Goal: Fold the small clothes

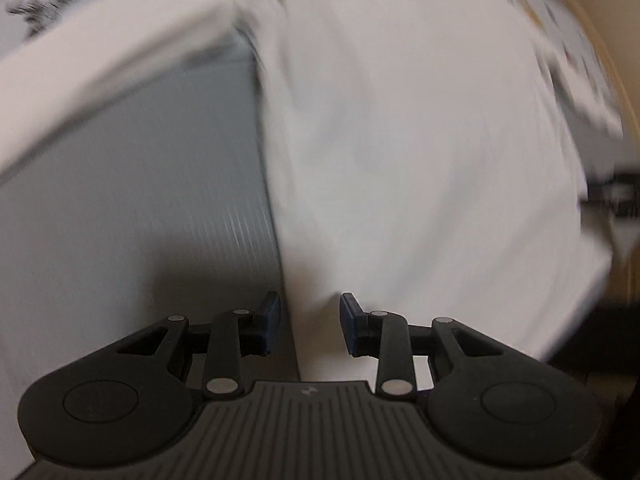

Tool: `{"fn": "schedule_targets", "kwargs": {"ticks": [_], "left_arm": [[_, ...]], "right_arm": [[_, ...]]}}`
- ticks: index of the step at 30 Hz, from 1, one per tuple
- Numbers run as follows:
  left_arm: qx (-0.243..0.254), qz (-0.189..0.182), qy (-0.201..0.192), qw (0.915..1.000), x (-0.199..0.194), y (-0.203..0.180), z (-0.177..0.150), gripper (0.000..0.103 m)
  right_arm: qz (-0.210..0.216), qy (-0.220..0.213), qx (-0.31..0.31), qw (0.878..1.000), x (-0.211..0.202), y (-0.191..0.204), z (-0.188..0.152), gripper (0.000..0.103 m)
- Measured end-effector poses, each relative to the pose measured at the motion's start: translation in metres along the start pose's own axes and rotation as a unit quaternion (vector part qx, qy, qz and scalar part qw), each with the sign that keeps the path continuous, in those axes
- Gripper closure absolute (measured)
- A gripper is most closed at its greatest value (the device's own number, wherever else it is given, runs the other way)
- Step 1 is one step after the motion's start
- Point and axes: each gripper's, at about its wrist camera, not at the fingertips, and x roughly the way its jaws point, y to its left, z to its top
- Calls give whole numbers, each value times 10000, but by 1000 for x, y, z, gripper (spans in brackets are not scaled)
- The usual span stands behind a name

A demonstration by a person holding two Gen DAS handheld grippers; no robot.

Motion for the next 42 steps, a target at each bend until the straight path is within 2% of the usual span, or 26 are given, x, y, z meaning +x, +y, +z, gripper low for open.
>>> {"fn": "schedule_targets", "kwargs": {"ticks": [2, 4, 5, 6, 7, 12, 15, 17, 20, 21, 23, 24, 26, 27, 28, 29, 31, 32, 33, 34, 36, 37, 40, 41, 42], "left_arm": [[241, 108, 193, 9995, 6, -8, -21, 67], [456, 209, 269, 9984, 8, -15, -37, 68], [575, 259, 239, 9977, 8, -19, -44, 76], [687, 287, 234, 9970, 8, -21, -50, 94], [767, 280, 254, 9963, 9, -23, -55, 99], [1346, 741, 127, 9880, -7, -28, -77, 99], [1512, 715, 250, 9856, -5, -31, -86, 98], [1550, 601, -10, 9861, -15, -35, -83, 95], [1364, 281, -525, 9889, -33, -34, -78, 93], [1380, 174, -549, 9888, -32, -36, -76, 93], [1557, 56, -325, 9873, -18, -44, -75, 93], [1693, 124, -132, 9854, -9, -49, -73, 93], [2042, 426, 272, 9776, 10, -52, -72, 93], [2085, 363, 228, 9771, 8, -51, -70, 92], [1980, 297, 24, 9797, -1, -46, -66, 92], [1703, 239, -391, 9843, -16, -35, -56, 89], [1019, 157, -1208, 9873, -45, -2, -39, 76], [700, 250, -1542, 9852, -55, 15, -35, 68], [262, 466, -1890, 9805, -64, 38, -29, 66], [-136, 666, -2089, 9756, -70, 57, -23, 67], [-1039, 1064, -2363, 9602, -75, 106, -23, 67], [-1482, 1218, -2478, 9496, -76, 131, -23, 67], [-2325, 1727, -2655, 9196, -84, 190, -14, 62], [-2601, 1938, -2647, 9081, -86, 206, -14, 51], [-2960, 2150, -2601, 8936, -86, 224, -15, 40]], "right_arm": [[-4, 98, -114, 9999, -4, 2, -18, 52], [-28, 139, -158, 9998, -9, 5, -33, 61], [-53, 148, -187, 9997, -12, 6, -38, 76], [-71, 155, -194, 9997, -14, 7, -42, 98], [-33, 184, -153, 9997, -16, 8, -46, 100], [57, 566, -553, 9969, -23, 30, -69, 100], [-24, 696, -566, 9960, -22, 35, -74, 100], [-49, 576, -402, 9975, -27, 33, -69, 98], [-331, -3, -292, 9990, -50, 30, -58, 91], [-276, -209, -213, 9992, -57, 28, -54, 91], [-47, -338, -134, 9993, -60, 28, -48, 91], [42, -240, -184, 9995, -55, 31, -46, 91], [-103, 208, -494, 9985, -38, 38, -43, 91], [-295, 470, -731, 9958, -29, 42, -42, 91], [-374, 503, -855, 9944, -28, 45, -42, 89], [-390, 390, -852, 9948, -33, 46, -37, 87], [-402, -166, -637, 9970, -53, 41, -19, 79], [-406, -433, -528, 9968, -62, 39, -10, 72], [-452, -688, -404, 9958, -69, 35, -2, 63], [-561, -925, -237, 9938, -76, 31, 8, 60], [-740, -1201, 96, 9900, -82, 23, 24, 58], [-759, -1294, 232, 9884, -79, 13, 25, 58], [-822, -1488, 651, 9833, -70, -4, 34, 58], [-845, -1522, 786, 9816, -69, -14, 39, 58], [-863, -1558, 914, 9798, -66, -23, 25, 58]]}}
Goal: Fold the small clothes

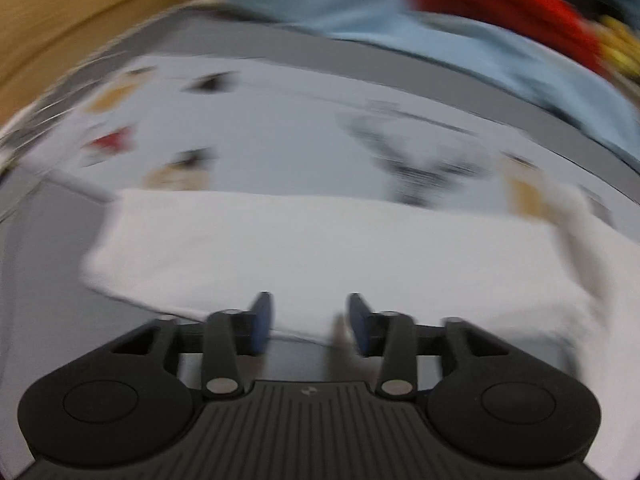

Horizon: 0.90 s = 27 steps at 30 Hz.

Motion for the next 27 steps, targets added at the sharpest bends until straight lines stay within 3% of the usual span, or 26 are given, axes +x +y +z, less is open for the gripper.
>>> {"fn": "schedule_targets", "kwargs": {"ticks": [2, 4, 6, 8, 9, 11, 13, 17, 18, 19, 20, 21, 22, 23, 25, 27], "left_arm": [[-621, 459, 126, 9969, 13, 27, 14, 28], [-1014, 754, 294, 9915, 25, 44, 21, 24], [-1230, 890, 437, 9874, 35, 57, 26, 26], [-1302, 738, 348, 9881, 41, 63, 21, 32], [-1207, 691, 173, 9901, 41, 61, 22, 39], [-825, 553, -142, 9950, 43, 56, 28, 94], [-689, 504, -409, 9955, 44, 61, 36, 94], [-606, 1286, -897, 9858, 46, 82, 42, 94], [-709, 1336, -936, 9841, 47, 89, 43, 93], [-803, 1379, -936, 9827, 47, 96, 44, 88], [-859, 1484, -848, 9815, 49, 100, 45, 76], [-923, 1717, -720, 9782, 50, 101, 46, 69], [-980, 1979, -655, 9731, 48, 99, 48, 55], [-986, 2202, -688, 9680, 44, 94, 51, 50], [-820, 2390, -967, 9627, 29, 76, 55, 50], [-489, 2197, -1377, 9646, 10, 47, 57, 50]], "right_arm": [[-55, -51, 315, 9995, 3, -11, 1, 58], [-70, -86, 616, 9980, 7, -18, 4, 58], [-70, -118, 865, 9962, 7, -25, 9, 58], [-50, -157, 1063, 9942, 12, -30, 13, 58], [-35, -202, 1162, 9930, 9, -32, 16, 58], [-60, -269, 1263, 9916, 15, -31, 23, 58], [-109, -319, 1332, 9905, 18, -34, 27, 58], [-262, -357, 1542, 9870, 19, -46, 27, 58], [-317, -358, 1588, 9861, 20, -50, 27, 58], [-392, -350, 1638, 9851, 21, -56, 26, 58], [-482, -323, 1708, 9836, 22, -62, 24, 58], [-560, -292, 1793, 9818, 23, -69, 23, 58], [-623, -270, 1893, 9796, 24, -76, 22, 58], [-689, -258, 2009, 9768, 24, -84, 20, 58], [-862, -273, 2281, 9694, 23, -102, 16, 58], [-1082, -405, 2645, 9574, 18, -124, 10, 58]]}}
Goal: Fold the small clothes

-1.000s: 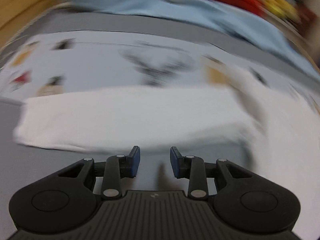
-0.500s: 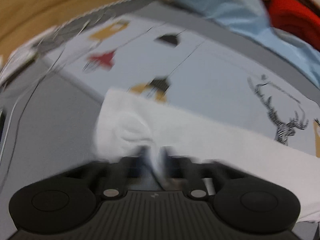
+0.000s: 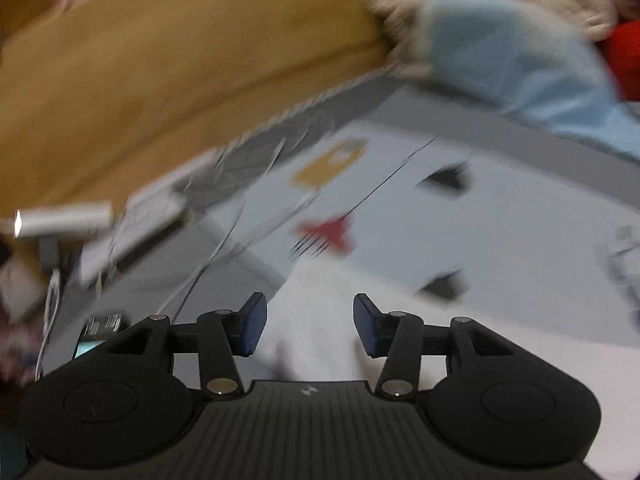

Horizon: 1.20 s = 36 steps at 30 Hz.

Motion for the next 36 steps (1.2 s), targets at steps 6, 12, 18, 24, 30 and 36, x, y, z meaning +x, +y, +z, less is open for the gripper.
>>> {"fn": "schedule_targets", "kwargs": {"ticks": [6, 12, 18, 24, 30, 36], "left_arm": [[649, -1568, 78, 9855, -22, -56, -19, 50], [867, -1298, 1148, 9810, -18, -80, -30, 47], [-17, -2014, 893, 9754, -112, -78, 25, 48], [-192, -3051, 257, 9518, -242, -73, 21, 40], [675, -3122, 152, 9475, -277, -128, -20, 41], [954, -3087, -80, 9463, -262, -153, -21, 41]], "right_arm": [[-777, -744, 1576, 9816, -16, -97, 15, 58], [-796, -1305, 3125, 9375, -24, -192, 5, 57], [-157, -1194, 3109, 9428, 11, -197, 21, 57], [5, -1034, 2330, 9670, 50, -156, 60, 54], [-620, -411, 1865, 9796, 101, -133, 81, 57], [-540, -1066, 2033, 9718, 73, -136, 86, 101]]}}
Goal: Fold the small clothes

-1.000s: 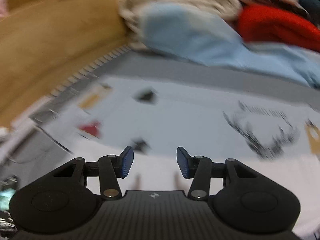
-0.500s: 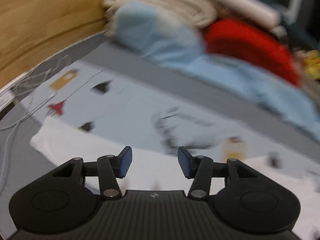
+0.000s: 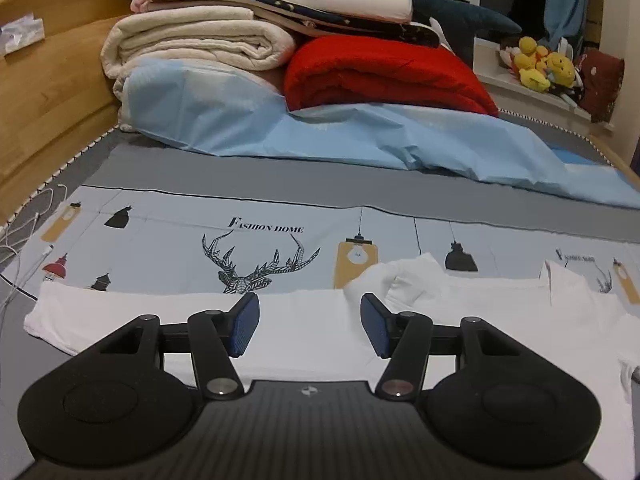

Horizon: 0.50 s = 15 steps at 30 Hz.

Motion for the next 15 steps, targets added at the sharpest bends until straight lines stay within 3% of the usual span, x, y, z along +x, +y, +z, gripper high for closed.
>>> {"fn": "schedule_targets", "kwargs": {"ticks": [2, 4, 6, 8, 11, 15], "left_arm": [[-96, -75, 20, 9999, 2, 3, 2, 41], [-80, -136, 32, 9999, 3, 2, 4, 41], [-16, -190, 24, 9998, 1, -2, 4, 41], [41, -275, 63, 9996, 2, -5, 3, 41], [140, -363, 87, 9992, 1, -10, 0, 41], [154, -379, 182, 9990, 5, -10, -3, 41]], "right_arm": [[614, -803, 61, 9949, -38, -2, 10, 101], [1215, -1648, 256, 9785, -76, -12, 14, 102], [1136, -2075, 498, 9703, -95, -27, 11, 103], [781, -1772, 965, 9763, -82, -50, 7, 98], [687, -749, 1637, 9813, -39, -89, -7, 98], [506, -232, 1655, 9846, -14, -101, -22, 95]]}}
